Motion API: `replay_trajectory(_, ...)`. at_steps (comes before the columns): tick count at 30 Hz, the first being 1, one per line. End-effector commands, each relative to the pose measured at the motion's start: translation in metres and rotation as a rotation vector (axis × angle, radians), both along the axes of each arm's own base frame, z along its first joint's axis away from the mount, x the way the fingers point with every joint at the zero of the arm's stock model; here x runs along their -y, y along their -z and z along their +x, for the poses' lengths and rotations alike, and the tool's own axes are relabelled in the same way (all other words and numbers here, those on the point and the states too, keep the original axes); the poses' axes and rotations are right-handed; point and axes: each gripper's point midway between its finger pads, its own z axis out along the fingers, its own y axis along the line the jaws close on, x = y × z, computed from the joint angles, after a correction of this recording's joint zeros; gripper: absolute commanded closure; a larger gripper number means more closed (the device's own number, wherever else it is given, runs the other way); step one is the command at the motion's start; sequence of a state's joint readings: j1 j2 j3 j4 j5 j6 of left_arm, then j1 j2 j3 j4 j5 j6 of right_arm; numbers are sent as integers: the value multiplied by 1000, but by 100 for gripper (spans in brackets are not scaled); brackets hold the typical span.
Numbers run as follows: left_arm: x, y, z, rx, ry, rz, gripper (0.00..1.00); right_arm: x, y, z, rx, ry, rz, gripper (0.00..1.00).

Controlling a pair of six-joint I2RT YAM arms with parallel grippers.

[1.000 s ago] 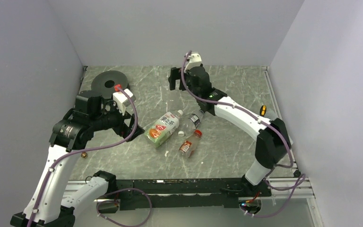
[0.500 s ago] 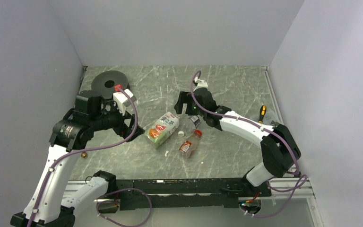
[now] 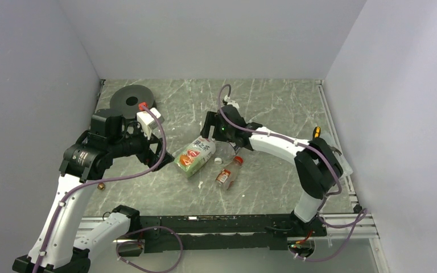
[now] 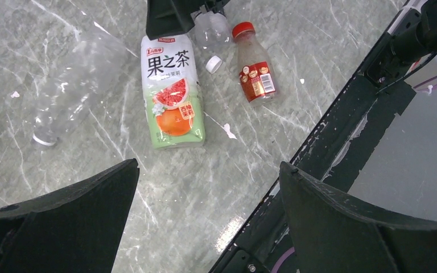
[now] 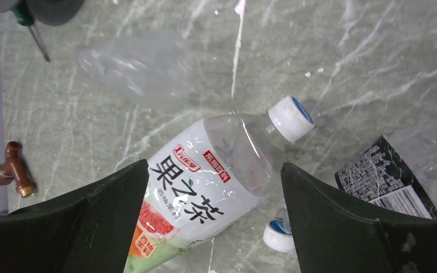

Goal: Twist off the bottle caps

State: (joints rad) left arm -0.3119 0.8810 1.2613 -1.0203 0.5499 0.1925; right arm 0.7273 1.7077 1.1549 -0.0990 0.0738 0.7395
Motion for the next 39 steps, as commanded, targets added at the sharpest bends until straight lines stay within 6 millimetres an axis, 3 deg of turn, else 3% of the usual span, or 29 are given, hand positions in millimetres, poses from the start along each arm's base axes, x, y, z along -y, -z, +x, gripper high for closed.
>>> replay_trajectory(1, 3, -9, -3, 27, 37, -14, 1, -5, -8, 3, -48, 81, 3, 10)
replay_trajectory(6, 4, -9, -5, 29, 46, -17, 1, 0, 5, 7, -87, 147, -67, 4)
replay_trajectory(18, 4, -13, -13, 40, 71, -22, 0, -3, 44, 23, -197, 272, -140, 2)
replay_trajectory(26, 6, -7, -14, 29, 81, -25, 1, -4, 53, 29, -205, 334, -117, 3)
replay_trajectory(32, 6, -4, -14, 20, 80, -24, 1, -14, 61, 35, -227, 353, -78, 20)
replay_trajectory(39, 5, 6, -7, 11, 64, -7, 1, -21, 51, 39, -198, 350, -16, 55)
